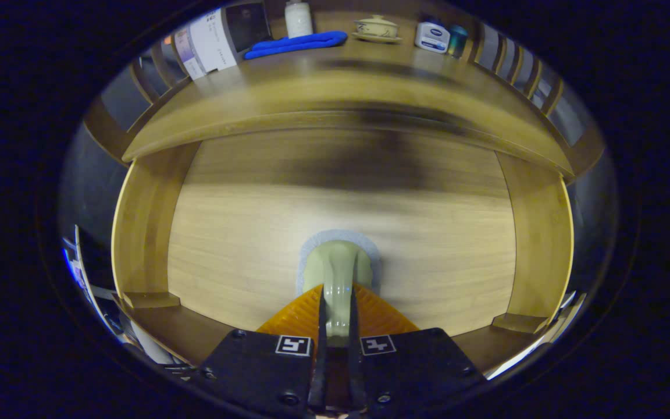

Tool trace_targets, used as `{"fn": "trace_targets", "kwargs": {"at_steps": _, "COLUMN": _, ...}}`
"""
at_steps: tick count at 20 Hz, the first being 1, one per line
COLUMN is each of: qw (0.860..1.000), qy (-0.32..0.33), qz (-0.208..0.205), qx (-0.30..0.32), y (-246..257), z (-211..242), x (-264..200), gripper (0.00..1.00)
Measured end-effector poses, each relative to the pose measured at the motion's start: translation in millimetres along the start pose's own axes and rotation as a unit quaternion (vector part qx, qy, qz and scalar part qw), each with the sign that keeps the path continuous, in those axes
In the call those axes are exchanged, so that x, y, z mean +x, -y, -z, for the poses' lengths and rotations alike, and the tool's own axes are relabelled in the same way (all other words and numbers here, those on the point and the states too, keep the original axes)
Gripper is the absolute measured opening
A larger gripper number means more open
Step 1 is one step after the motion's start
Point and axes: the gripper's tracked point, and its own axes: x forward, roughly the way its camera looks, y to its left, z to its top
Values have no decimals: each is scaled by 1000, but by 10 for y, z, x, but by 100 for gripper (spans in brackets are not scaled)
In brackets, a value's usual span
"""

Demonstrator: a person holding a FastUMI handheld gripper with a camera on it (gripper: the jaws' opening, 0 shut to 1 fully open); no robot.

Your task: Pull open the drawer, take out the items inside it, and place them on the countertop above the cabinet.

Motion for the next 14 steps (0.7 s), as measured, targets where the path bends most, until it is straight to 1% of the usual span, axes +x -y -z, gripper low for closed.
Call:
{"fn": "trace_targets", "kwargs": {"at_steps": 4, "qw": 1000, "qy": 24, "qz": -7, "qx": -1, "y": 98, "z": -122, "x": -286, "gripper": 17}}
{"fn": "trace_targets", "kwargs": {"at_steps": 9, "qw": 996, "qy": 79, "qz": -26, "qx": -14, "y": 184, "z": -418, "x": -913, "gripper": 17}}
{"fn": "trace_targets", "kwargs": {"at_steps": 10, "qw": 995, "qy": 92, "qz": -25, "qx": -17, "y": 223, "z": -526, "x": -1038, "gripper": 17}}
{"fn": "trace_targets", "kwargs": {"at_steps": 12, "qw": 993, "qy": 121, "qz": -8, "qx": -11, "y": 357, "z": -852, "x": -1220, "gripper": 17}}
{"fn": "trace_targets", "kwargs": {"at_steps": 14, "qw": 990, "qy": 138, "qz": -10, "qx": 5, "y": 382, "z": -1186, "x": -1336, "gripper": 17}}
